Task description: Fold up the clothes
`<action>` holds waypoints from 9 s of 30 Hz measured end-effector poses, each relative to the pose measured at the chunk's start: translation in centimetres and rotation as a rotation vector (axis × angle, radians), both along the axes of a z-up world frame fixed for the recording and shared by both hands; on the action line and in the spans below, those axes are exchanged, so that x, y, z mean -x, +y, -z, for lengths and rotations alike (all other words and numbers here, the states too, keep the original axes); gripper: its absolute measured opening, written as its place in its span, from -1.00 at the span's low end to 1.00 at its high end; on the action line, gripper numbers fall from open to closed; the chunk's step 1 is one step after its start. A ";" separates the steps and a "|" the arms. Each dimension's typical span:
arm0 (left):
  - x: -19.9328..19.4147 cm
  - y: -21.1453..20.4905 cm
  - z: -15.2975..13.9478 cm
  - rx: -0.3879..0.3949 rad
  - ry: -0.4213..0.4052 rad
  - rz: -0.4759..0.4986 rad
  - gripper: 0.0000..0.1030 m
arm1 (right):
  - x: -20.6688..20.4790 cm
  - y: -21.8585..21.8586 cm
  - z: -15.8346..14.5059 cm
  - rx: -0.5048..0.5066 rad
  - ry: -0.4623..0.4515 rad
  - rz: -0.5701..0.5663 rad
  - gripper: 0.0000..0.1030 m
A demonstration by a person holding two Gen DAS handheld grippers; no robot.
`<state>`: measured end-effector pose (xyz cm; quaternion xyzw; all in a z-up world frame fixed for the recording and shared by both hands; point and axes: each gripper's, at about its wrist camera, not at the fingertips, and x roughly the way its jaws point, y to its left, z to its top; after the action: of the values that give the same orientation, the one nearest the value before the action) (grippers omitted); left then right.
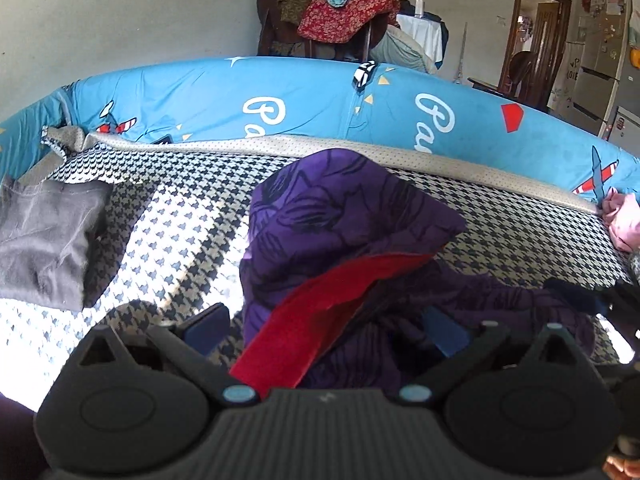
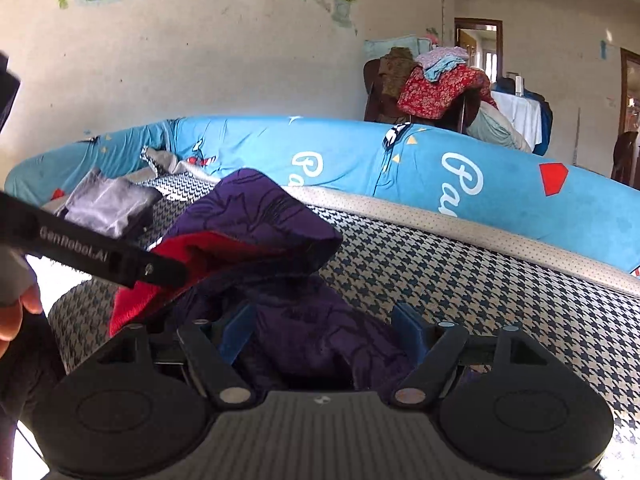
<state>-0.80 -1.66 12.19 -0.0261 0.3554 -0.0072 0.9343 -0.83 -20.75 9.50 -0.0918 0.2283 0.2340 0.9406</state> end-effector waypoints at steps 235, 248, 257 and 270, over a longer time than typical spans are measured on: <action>0.7 4.9 9.3 -0.001 0.213 -0.253 1.00 | -8.9 -10.3 0.7 -0.212 0.227 0.372 -0.78; 1.0 4.8 9.3 -0.003 0.218 -0.261 1.00 | -7.6 -17.3 -0.8 -0.163 0.131 0.925 -0.39; 1.2 4.8 9.3 -0.006 0.217 -0.264 1.00 | -7.9 -14.3 -1.2 -0.216 0.130 0.675 -0.15; 1.4 4.9 9.4 0.005 0.222 -0.265 1.00 | -9.4 -9.0 0.2 -0.182 0.234 0.438 -0.15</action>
<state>-2.16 3.26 2.79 -0.0754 0.4500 0.1180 0.8820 8.56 -29.73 9.27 0.0724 0.3279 0.0537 0.9404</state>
